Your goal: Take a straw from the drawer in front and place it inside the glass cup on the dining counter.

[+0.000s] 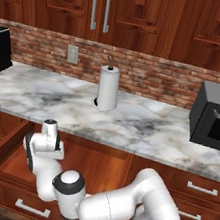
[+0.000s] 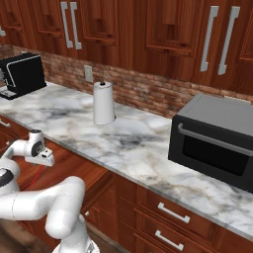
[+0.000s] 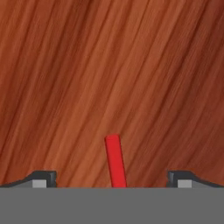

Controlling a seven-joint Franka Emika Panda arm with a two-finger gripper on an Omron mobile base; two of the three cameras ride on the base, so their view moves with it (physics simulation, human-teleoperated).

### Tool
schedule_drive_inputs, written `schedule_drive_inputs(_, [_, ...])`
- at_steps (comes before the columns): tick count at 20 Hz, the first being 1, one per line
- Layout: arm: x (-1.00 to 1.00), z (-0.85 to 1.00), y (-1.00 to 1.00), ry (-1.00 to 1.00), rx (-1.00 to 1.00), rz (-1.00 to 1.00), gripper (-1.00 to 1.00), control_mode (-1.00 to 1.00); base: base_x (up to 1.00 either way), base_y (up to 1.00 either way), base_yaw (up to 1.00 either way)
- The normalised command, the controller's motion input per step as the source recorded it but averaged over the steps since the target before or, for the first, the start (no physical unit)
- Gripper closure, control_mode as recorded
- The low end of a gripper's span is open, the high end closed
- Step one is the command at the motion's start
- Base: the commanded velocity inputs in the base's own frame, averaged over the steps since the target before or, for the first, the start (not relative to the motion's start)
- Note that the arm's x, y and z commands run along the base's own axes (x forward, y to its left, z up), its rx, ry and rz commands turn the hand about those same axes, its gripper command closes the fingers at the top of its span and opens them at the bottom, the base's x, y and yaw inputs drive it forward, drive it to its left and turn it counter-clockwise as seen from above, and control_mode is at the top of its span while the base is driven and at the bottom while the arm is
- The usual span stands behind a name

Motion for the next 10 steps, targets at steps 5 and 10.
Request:
schedule_drive_inputs(5, [0.0, -0.37, 0.0, 0.03, 0.0, 0.0, -1.0, -1.0, 0.0, 0.0, 0.0])
schedule_drive_inputs(10, [0.0, -0.48, 0.0, 0.04, -0.02, 0.0, -1.0, -1.0, 0.0, 0.0, 0.0])
